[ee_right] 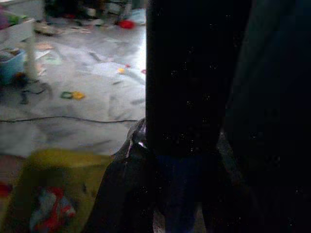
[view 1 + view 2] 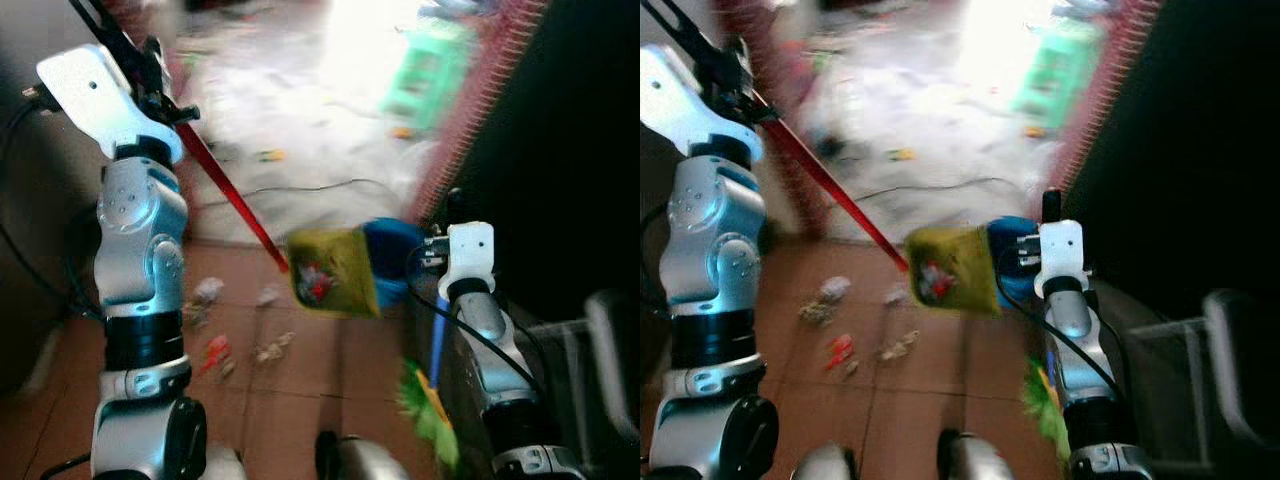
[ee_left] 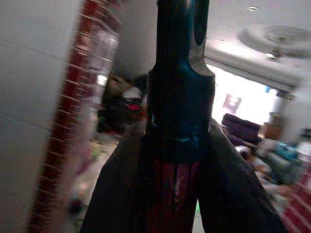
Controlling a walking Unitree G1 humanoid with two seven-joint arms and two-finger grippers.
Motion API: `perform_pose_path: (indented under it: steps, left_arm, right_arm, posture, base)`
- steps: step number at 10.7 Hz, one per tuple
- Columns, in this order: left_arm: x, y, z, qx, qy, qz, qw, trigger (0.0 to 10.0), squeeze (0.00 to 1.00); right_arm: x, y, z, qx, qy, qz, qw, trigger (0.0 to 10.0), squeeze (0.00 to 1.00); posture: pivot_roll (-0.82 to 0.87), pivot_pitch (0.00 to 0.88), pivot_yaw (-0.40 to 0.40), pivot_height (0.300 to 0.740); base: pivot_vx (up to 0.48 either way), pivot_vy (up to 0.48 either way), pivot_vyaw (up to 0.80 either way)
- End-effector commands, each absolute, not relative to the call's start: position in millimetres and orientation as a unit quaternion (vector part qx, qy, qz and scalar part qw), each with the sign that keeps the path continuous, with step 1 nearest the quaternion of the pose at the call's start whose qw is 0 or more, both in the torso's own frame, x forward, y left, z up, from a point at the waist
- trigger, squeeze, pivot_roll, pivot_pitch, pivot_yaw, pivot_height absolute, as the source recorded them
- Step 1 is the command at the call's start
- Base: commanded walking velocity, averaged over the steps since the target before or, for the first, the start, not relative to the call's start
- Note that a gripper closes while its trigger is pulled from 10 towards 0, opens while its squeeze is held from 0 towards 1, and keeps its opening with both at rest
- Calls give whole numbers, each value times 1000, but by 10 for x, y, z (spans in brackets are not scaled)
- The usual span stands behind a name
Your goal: Sweep floor
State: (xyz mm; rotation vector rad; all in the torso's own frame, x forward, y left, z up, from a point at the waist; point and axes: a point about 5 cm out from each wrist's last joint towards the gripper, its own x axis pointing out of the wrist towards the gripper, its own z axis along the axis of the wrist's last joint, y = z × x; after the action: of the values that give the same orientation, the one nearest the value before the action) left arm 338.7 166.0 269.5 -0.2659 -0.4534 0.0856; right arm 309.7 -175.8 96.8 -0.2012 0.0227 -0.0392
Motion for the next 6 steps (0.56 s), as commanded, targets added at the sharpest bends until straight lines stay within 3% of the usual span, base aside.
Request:
perform_pose_path:
  steps: [1, 6]
  left_arm:
    - [3346, 1605, 2973, -145, -282, 24, 948, 10000, 0]
    - [3386, 1592, 3006, -147, -288, 21, 946, 10000, 0]
  right_arm:
    - [3088, -1775, 930, -95, 23, -20, 995, 10000, 0]
    - [3083, -1757, 913, -91, 25, -11, 996, 10000, 0]
  posture:
    - [-43, 36, -41, 740]
    - [-43, 40, -39, 740]
  base:
    - [322, 0, 0]
    - [367, 0, 0]
